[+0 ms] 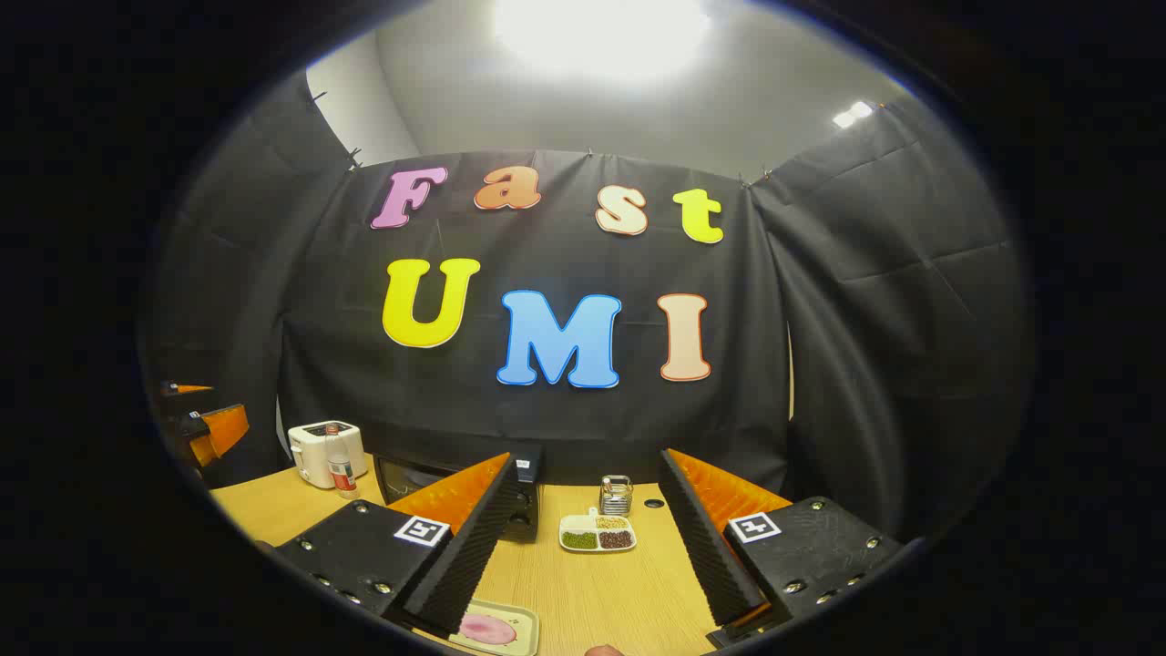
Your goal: Open the electric oven with the left hand, put the food in, and close the electric oven.
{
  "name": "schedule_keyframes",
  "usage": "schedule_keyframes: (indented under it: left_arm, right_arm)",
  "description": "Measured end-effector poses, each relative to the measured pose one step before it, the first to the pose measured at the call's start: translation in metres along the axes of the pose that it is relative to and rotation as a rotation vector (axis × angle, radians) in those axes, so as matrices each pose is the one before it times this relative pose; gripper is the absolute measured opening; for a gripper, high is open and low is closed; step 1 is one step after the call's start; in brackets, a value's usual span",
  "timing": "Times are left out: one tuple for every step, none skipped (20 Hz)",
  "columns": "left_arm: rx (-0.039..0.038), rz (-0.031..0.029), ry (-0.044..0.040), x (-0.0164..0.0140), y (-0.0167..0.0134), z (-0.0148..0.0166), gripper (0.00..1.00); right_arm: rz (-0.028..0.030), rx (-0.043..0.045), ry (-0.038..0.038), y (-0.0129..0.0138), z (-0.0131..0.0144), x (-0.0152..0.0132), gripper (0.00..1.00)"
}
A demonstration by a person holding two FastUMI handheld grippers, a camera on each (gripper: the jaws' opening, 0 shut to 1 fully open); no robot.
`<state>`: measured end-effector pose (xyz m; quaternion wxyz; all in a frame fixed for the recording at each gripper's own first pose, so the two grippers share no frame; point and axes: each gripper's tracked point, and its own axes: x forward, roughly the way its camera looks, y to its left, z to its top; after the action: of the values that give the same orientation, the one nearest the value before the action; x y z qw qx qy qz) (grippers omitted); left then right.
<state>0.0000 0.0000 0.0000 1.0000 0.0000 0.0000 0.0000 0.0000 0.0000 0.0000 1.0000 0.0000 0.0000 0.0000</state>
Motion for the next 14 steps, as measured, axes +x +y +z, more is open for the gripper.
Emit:
schedule_keyframes:
  left_arm:
    - [0.00028, 0.00022, 0.00023, -0.00073, -0.00063, -0.00101, 1.00]
    - [0.00116, 0.00064, -0.00132, -0.00026, -0.00132, 0.00123, 1.00]
    - [0.00125, -0.00131, 0.00075, -0.00076, -0.00195, -0.00017, 1.00]
    - [0.00192, 0.00107, -0.00072, 0.00119, -0.00180, 0.00142, 1.00]
    - [0.00065, 0.00005, -0.00197, 0.00058, -0.00121, 0.00064, 1.00]
    - [0.00067, 0.00045, -0.00099, 0.00032, -0.00199, 0.00126, 1.00]
    - [0.00075, 0.00031, 0.00036, 0.00049, -0.00240, -0.00044, 1.00]
    - [0.00048, 0.00059, -0.00187, 0.00188, -0.00279, 0.00239, 1.00]
    - [0.00042, 0.00172, -0.00317, -0.00131, -0.00368, 0.00086, 1.00]
    - [0.00021, 0.00087, -0.00562, 0.00051, -0.00332, 0.00294, 1.00]
    - [0.00185, 0.00372, -0.00335, -0.00037, -0.00349, 0.00076, 1.00]
    - [0.00075, -0.00144, -0.00257, -0.00078, -0.00500, 0.00125, 1.00]
    - [0.00280, -0.00141, -0.00067, 0.00001, -0.00621, 0.00068, 1.00]
    - [0.00459, -0.00187, -0.00155, -0.00303, -0.00543, -0.00021, 1.00]
  right_arm:
    - [0.00185, 0.00050, 0.00337, -0.00057, -0.00050, 0.00042, 0.95]
    - [0.00198, 0.00074, 0.00338, -0.00053, -0.00144, 0.00090, 0.95]
    - [0.00065, -0.00016, 0.00062, -0.00099, -0.00026, 0.00084, 0.96]
    - [0.00248, -0.00096, 0.00009, -0.00007, -0.00014, 0.00092, 0.96]
    - [0.00156, -0.00055, -0.00043, -0.00065, 0.00038, 0.00032, 0.96]
    - [0.00245, -0.00003, -0.00129, -0.00098, -0.00075, 0.00028, 0.96]
    - [0.00309, -0.00024, 0.00062, -0.00140, 0.00030, 0.00033, 0.96]
    - [0.00388, -0.00209, -0.00099, -0.00075, -0.00087, 0.00000, 0.96]
    - [0.00172, -0.00255, -0.00126, -0.00187, 0.00047, 0.00031, 0.96]
    - [0.00348, -0.00240, -0.00075, -0.00289, -0.00091, 0.00066, 0.96]
    - [0.00242, -0.00096, -0.00050, -0.00255, -0.00047, -0.00062, 0.96]
    - [0.00289, 0.00173, -0.00143, -0.00260, -0.00066, -0.00083, 0.96]
    - [0.00353, 0.00404, -0.00081, -0.00213, 0.00043, -0.00035, 0.96]
    - [0.00466, 0.00634, -0.00091, -0.00298, -0.00093, -0.00055, 0.96]
